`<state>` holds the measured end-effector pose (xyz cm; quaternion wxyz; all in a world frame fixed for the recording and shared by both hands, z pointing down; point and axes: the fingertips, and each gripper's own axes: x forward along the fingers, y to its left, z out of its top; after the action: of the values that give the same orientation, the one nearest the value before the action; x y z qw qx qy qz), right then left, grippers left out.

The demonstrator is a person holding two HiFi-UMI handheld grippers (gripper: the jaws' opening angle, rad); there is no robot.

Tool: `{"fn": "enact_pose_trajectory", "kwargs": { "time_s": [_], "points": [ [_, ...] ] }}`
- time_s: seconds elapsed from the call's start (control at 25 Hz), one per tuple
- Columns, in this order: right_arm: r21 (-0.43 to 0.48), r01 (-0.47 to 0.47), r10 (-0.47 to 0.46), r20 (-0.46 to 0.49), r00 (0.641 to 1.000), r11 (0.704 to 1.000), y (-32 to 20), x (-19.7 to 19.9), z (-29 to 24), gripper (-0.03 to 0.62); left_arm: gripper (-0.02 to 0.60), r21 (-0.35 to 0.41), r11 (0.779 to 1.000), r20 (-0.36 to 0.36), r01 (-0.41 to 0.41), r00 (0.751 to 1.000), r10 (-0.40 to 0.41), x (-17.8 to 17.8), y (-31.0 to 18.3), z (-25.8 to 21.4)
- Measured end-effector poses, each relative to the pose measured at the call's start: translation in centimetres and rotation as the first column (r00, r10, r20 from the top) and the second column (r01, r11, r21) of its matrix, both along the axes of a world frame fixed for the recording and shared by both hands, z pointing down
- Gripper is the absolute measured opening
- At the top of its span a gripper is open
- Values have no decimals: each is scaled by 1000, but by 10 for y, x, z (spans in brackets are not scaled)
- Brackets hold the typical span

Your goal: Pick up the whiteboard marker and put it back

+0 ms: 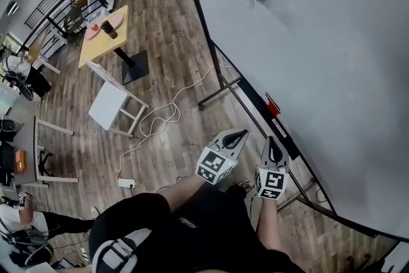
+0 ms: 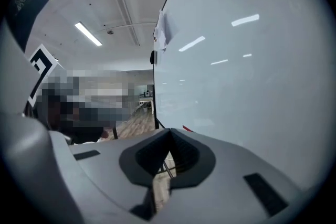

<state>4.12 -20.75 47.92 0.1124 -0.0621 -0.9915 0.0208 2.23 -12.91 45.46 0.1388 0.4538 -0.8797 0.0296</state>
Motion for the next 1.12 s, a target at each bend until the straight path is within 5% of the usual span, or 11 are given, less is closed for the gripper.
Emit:
{"fn": "enact_pose_trajectory", "kwargs": {
  "time_s": [0.2,0.56,0.76,1.12],
  "points": [
    [48,-31,31,11,999,998,15,0,-12,3,6,50,998,-8,-29,1000,30,1,22,-5],
    [64,-222,218,73,973,973,85,47,-49,3,6,113,984,25,-141,990,139,13,117,-30],
    [78,-322,319,58,946,943,105,79,-55,3,6,168,950,29,-263,965,262,29,125,-36],
    [97,-333,320,124,939,938,109,99,-99,3,6,211,923,50,-320,947,317,52,114,-70]
  ]
}}
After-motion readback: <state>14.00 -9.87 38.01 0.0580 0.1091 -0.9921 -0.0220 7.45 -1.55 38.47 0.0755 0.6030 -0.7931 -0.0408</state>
